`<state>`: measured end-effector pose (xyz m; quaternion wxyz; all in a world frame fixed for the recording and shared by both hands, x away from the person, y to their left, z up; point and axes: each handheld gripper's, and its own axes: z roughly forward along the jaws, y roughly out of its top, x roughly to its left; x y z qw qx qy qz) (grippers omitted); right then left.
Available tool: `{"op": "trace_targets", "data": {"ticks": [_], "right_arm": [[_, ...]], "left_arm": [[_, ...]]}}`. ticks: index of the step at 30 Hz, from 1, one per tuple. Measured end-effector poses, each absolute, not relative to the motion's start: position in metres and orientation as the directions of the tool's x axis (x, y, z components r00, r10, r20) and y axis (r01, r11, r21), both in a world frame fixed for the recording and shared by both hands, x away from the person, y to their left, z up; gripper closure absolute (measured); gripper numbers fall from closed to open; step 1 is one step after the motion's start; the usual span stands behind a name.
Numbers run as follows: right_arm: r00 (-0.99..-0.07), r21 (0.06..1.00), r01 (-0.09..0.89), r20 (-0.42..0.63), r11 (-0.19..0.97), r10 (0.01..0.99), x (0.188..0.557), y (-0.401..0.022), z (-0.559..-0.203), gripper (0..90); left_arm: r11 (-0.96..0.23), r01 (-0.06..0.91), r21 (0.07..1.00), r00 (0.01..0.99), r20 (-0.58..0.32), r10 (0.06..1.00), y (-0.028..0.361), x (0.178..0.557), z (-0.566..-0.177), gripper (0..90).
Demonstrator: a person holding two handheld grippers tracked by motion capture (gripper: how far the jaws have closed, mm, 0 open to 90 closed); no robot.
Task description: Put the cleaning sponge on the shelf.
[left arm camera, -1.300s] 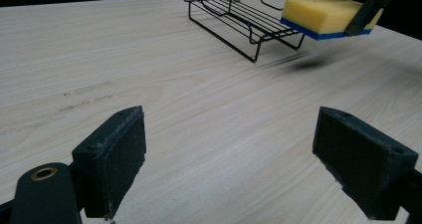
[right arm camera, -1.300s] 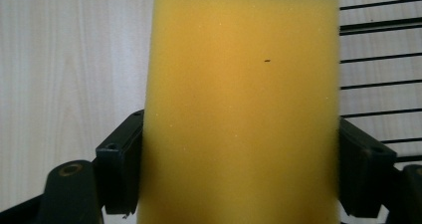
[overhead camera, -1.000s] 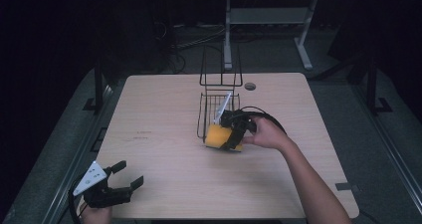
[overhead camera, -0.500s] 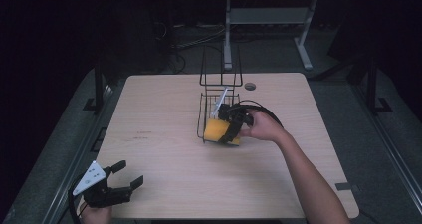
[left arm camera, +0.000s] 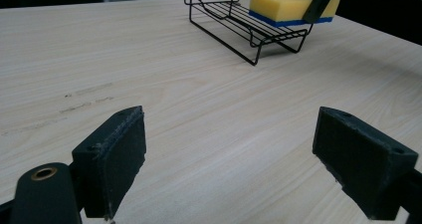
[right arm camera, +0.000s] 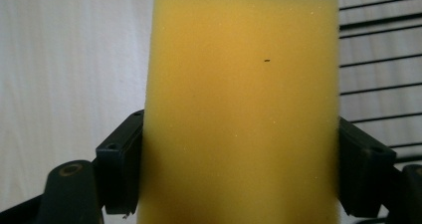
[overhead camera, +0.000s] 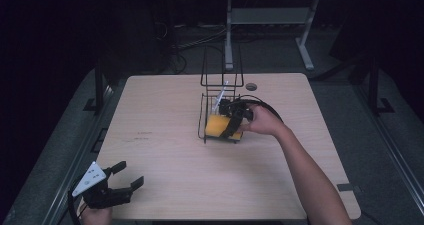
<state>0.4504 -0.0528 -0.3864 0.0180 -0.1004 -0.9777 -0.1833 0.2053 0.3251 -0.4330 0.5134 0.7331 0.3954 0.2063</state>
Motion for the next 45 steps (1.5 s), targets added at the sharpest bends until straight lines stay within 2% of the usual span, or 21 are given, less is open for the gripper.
{"op": "trace_targets", "data": {"ticks": [5,8,11,14,20,45], "right_arm": [[-0.979,0.367,0.204,0.089,0.908,0.184,0.459,-0.049,-0.383,21.5],[-0.981,0.33,0.195,0.06,0.923,0.186,0.464,-0.046,-0.383,21.5],[-0.979,0.365,0.203,0.087,0.908,0.184,0.469,-0.046,-0.382,21.5],[-0.98,0.337,0.197,0.06,0.921,0.188,0.473,-0.043,-0.385,21.5],[-0.978,0.337,0.207,0.08,0.918,0.191,0.483,-0.039,-0.392,21.4],[-0.975,0.339,0.22,0.089,0.915,0.201,0.49,-0.038,-0.409,19.1]], "left_arm": [[-0.161,0.367,0.916,0.603,-0.102,0.791,0.325,0.205,-0.433,12.8],[-0.159,0.364,0.918,0.602,-0.102,0.792,0.326,0.205,-0.433,12.8],[-0.157,0.363,0.919,0.602,-0.103,0.792,0.327,0.206,-0.433,12.8],[-0.157,0.364,0.918,0.603,-0.104,0.791,0.326,0.206,-0.433,12.8],[-0.161,0.362,0.918,0.604,-0.1,0.791,0.326,0.205,-0.433,12.8],[-0.156,0.364,0.918,0.598,-0.102,0.795,0.328,0.205,-0.432,12.8]]}}
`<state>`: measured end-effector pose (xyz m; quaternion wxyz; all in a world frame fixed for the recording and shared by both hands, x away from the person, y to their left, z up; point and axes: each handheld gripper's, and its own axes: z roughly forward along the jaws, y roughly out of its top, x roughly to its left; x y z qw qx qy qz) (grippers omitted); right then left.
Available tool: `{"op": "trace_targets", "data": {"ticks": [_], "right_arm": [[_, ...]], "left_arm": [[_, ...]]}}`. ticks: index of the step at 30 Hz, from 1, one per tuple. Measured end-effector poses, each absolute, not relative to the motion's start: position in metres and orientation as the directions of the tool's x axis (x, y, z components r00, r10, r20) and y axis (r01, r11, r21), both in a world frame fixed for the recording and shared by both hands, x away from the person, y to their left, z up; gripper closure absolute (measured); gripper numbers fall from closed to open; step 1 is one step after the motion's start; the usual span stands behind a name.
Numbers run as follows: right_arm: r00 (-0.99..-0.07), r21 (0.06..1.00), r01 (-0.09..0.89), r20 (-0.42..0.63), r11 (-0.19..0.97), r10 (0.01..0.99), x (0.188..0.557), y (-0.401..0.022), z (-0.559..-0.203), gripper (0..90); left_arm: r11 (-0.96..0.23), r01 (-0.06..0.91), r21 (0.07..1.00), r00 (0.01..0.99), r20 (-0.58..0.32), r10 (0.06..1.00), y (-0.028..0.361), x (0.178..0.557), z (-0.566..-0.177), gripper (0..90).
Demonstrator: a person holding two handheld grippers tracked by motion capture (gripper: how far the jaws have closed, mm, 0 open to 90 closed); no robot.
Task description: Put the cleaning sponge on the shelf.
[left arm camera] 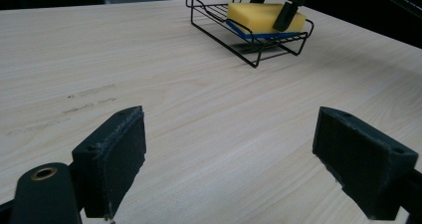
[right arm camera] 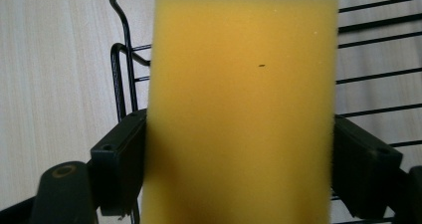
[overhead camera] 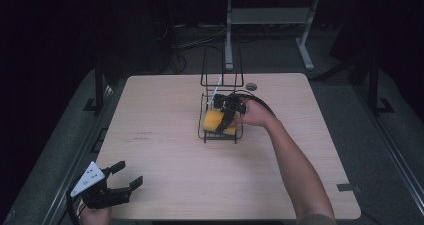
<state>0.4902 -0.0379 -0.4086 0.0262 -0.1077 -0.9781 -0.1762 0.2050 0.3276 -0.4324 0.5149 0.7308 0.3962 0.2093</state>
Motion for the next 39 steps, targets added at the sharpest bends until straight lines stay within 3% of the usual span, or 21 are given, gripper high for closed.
{"op": "trace_targets", "data": {"ticks": [39], "right_arm": [[-0.973,0.403,0.231,0.088,0.885,0.214,0.472,-0.05,-0.38,16.8]], "left_arm": [[-0.171,0.362,0.916,0.604,-0.091,0.792,0.325,0.205,-0.433,12.8]]}}
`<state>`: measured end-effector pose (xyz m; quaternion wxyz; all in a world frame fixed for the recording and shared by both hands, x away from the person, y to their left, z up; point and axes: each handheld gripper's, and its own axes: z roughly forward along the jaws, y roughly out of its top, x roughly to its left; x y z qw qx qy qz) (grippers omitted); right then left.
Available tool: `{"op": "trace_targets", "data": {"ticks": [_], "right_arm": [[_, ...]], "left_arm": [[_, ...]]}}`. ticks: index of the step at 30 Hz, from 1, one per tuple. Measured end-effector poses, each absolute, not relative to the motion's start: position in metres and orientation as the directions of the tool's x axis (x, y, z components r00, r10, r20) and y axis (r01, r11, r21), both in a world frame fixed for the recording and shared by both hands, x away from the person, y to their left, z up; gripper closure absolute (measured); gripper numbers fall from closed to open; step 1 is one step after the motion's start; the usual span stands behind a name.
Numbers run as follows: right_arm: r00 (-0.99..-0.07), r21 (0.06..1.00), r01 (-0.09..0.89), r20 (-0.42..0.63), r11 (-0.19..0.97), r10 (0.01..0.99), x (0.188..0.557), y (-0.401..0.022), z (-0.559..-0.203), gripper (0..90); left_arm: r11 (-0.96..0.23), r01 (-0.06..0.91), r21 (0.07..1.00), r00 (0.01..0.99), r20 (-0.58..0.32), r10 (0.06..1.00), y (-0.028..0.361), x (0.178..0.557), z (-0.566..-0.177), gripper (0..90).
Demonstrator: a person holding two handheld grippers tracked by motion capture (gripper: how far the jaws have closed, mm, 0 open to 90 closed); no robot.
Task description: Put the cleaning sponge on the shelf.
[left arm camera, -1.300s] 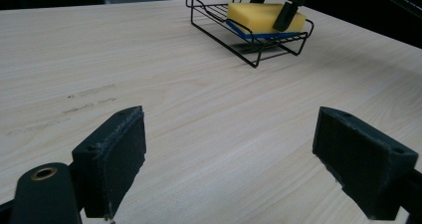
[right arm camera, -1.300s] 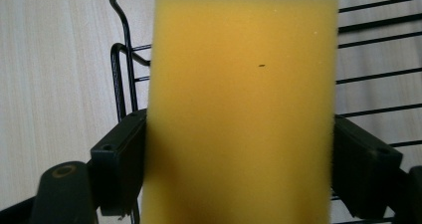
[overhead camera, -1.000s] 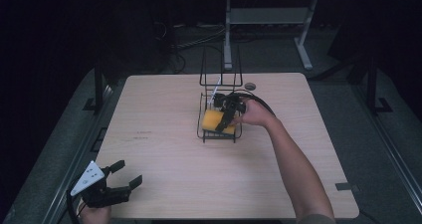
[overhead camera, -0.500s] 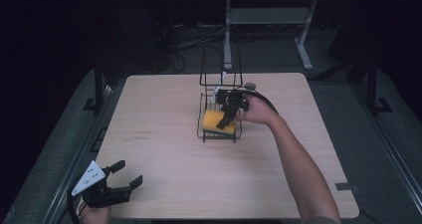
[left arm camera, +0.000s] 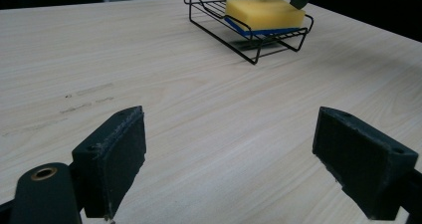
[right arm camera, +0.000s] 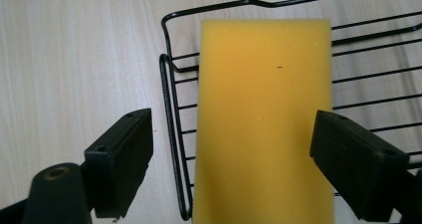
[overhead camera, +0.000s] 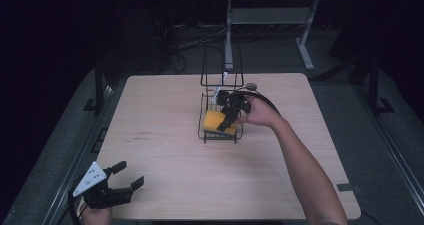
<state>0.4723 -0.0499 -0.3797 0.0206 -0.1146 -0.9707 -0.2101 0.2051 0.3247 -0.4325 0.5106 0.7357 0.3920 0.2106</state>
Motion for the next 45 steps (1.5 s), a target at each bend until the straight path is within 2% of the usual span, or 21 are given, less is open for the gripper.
{"op": "trace_targets", "data": {"ticks": [21,45], "right_arm": [[-0.975,0.423,0.223,0.11,0.878,0.194,0.453,-0.052,-0.38,16.8],[-0.982,0.425,0.189,0.091,0.885,0.165,0.43,-0.049,-0.377,16.9]], "left_arm": [[-0.172,0.362,0.916,0.603,-0.09,0.793,0.325,0.205,-0.432,12.9],[-0.177,0.361,0.916,0.605,-0.086,0.791,0.323,0.205,-0.432,12.8]]}}
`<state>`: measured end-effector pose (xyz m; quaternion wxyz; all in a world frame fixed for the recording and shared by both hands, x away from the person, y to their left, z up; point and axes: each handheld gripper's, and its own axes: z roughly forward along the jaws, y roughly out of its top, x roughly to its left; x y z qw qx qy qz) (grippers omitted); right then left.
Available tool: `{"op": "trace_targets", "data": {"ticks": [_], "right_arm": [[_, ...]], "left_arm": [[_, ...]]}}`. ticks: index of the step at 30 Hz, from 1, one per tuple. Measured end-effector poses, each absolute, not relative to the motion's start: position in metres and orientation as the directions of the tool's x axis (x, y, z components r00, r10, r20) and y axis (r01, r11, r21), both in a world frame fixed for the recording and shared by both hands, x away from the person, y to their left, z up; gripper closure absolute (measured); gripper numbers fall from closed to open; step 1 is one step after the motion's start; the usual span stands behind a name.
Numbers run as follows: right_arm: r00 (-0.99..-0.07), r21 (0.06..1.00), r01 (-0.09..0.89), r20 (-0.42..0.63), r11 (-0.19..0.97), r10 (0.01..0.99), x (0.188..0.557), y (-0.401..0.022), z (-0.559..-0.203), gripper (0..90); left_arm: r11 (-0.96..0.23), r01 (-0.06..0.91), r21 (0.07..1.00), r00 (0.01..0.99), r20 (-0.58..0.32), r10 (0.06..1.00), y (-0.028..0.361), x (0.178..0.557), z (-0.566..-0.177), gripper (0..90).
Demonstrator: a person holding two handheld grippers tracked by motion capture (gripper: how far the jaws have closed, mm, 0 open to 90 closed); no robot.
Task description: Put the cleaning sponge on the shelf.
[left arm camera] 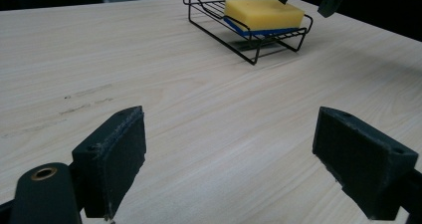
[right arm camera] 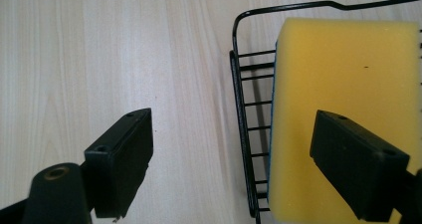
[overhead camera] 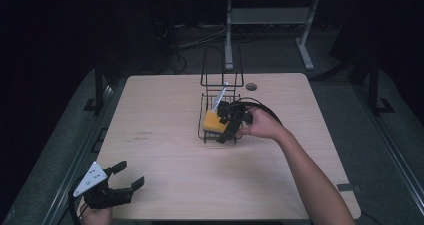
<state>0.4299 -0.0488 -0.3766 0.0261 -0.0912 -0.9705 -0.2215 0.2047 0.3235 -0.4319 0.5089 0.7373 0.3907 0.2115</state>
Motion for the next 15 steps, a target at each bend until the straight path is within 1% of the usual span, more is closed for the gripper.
{"op": "trace_targets", "data": {"ticks": [12,15], "right_arm": [[-0.982,0.414,0.186,0.1,0.891,0.158,0.421,-0.05,-0.383,16.8],[-0.983,0.427,0.179,0.103,0.886,0.149,0.419,-0.049,-0.382,16.8]], "left_arm": [[-0.177,0.363,0.915,0.606,-0.087,0.791,0.323,0.205,-0.432,12.8],[-0.173,0.363,0.916,0.604,-0.09,0.792,0.322,0.205,-0.432,12.8]]}}
